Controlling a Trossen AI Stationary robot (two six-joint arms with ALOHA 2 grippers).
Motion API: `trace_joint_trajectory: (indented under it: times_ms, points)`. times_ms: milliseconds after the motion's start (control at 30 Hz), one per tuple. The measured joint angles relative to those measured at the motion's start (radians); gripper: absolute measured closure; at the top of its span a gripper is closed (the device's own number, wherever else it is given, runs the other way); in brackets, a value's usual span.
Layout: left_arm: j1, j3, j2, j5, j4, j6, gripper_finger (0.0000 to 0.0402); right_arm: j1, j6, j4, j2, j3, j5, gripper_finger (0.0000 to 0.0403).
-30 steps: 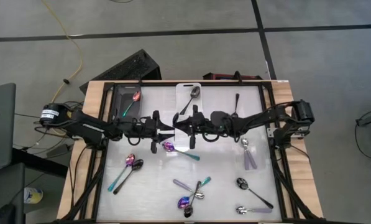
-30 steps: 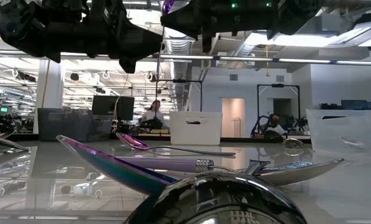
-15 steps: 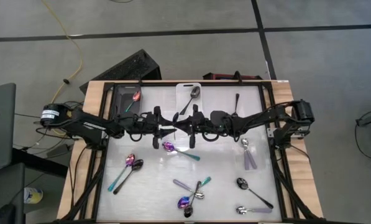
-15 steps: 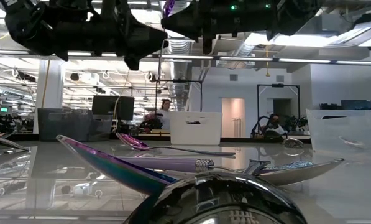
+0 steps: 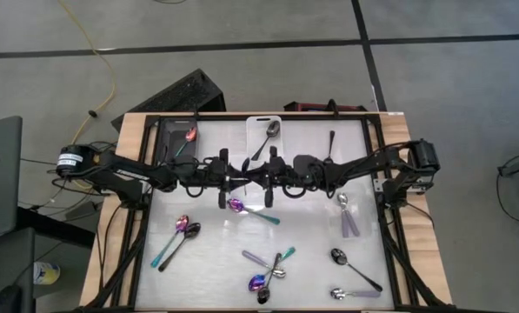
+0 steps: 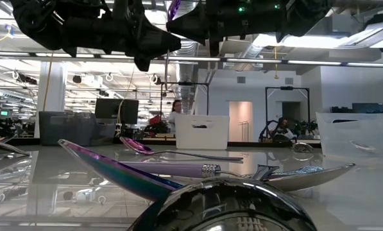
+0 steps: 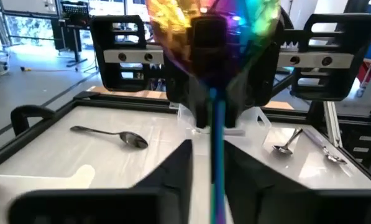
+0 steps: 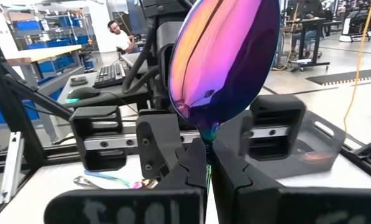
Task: Sort silverware by color (type)
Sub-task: Put the blue spoon into the black bin
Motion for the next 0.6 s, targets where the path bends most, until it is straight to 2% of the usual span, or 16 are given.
trace_joint_trajectory:
  times_ms: [67, 133, 333, 600]
  points:
    - [0.0, 0.0, 0.0, -0.003, -0.009, 0.0, 0.0378, 0.0, 0.0, 0.0, 0.0, 0.0, 0.002, 0.0376]
    - [0.0, 0.0, 0.0, -0.003, -0.011, -0.006, 0.0392, -0.001, -0.002, -0.001, 0.0, 0.0, 0.002, 0.0376]
    - [0.0, 0.0, 0.0, -0.003, -0.01, -0.004, 0.0396, 0.0, -0.002, -0.007, 0.0, 0.0, 0.0, 0.0369]
    - [0.011, 0.0, 0.0, -0.011, -0.038, 0.013, 0.0399, -0.001, -0.003, -0.035, -0.001, 0.0, -0.001, 0.0318]
